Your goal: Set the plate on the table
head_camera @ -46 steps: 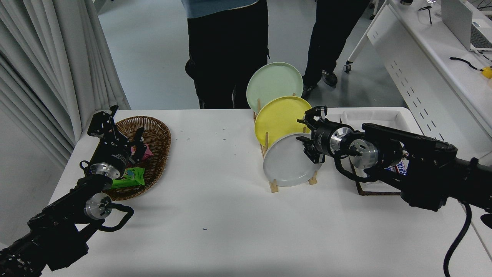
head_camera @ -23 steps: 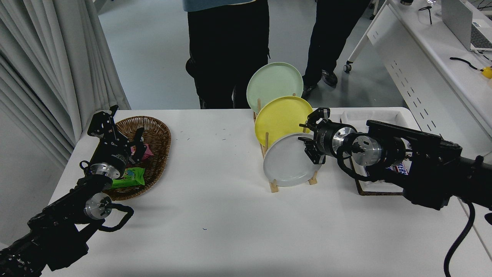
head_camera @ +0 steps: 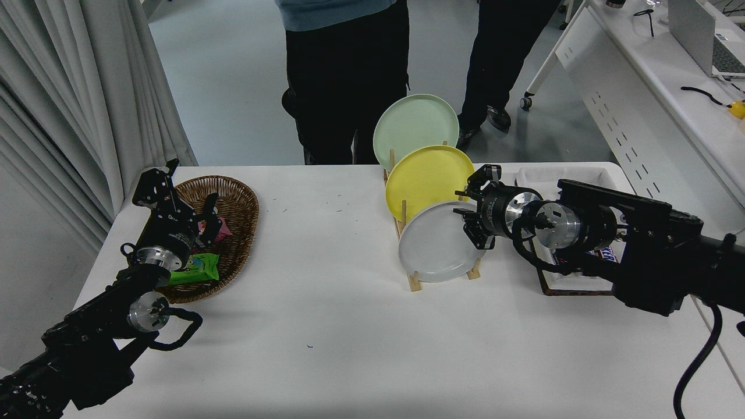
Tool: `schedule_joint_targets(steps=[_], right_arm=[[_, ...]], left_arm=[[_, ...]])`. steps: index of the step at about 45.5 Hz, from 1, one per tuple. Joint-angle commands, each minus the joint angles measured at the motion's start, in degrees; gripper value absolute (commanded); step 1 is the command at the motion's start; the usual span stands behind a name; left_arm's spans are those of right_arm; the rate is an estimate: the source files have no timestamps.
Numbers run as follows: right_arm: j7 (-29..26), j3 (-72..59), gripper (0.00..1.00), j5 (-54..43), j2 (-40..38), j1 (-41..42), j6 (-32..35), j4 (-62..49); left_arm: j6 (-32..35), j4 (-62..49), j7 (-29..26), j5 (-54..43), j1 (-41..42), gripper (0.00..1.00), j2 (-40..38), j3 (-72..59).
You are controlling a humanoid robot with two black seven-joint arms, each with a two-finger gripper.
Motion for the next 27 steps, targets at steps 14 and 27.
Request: schedule_joint_targets(steps=[14,27], right_arm=[[-0.5,0.3,0.20,0.0,0.0,0.2,0.2,0.0],[-0.5,0.8,0.20,0.0,0.1,0.1,0.0,-0.2]], left_arm=[[0.0,0.0,0.0,0.0,0.0,1.00,0.0,0.0],[0.1,0.0,0.0,0.0,0.0,1.00,0.0,0.0]])
